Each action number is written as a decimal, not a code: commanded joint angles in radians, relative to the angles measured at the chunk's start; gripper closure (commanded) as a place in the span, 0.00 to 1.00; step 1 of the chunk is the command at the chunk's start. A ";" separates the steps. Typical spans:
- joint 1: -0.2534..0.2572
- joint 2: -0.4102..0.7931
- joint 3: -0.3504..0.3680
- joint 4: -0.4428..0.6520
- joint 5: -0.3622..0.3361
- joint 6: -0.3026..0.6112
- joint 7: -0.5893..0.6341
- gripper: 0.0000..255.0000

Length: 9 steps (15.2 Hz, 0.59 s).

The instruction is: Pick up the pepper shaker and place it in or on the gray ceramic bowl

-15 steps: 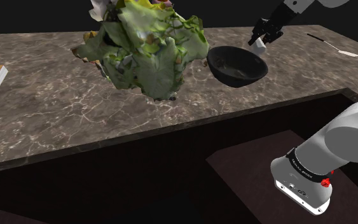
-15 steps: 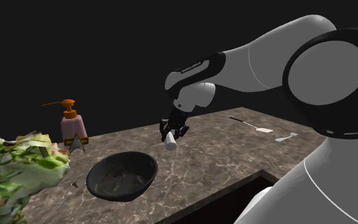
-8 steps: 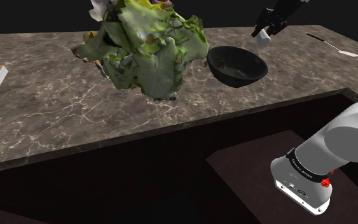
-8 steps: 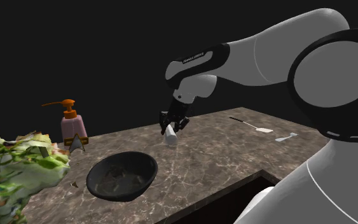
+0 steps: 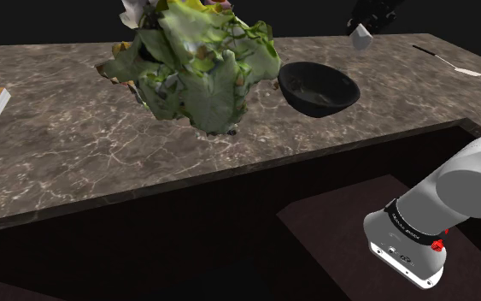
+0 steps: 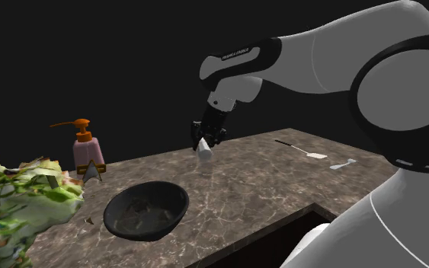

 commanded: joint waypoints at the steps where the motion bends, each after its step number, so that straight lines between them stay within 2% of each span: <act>1: 0.001 0.004 0.001 0.028 -0.001 -0.023 0.007 1.00; 9: 0.005 0.013 0.005 0.141 -0.004 -0.124 0.035 1.00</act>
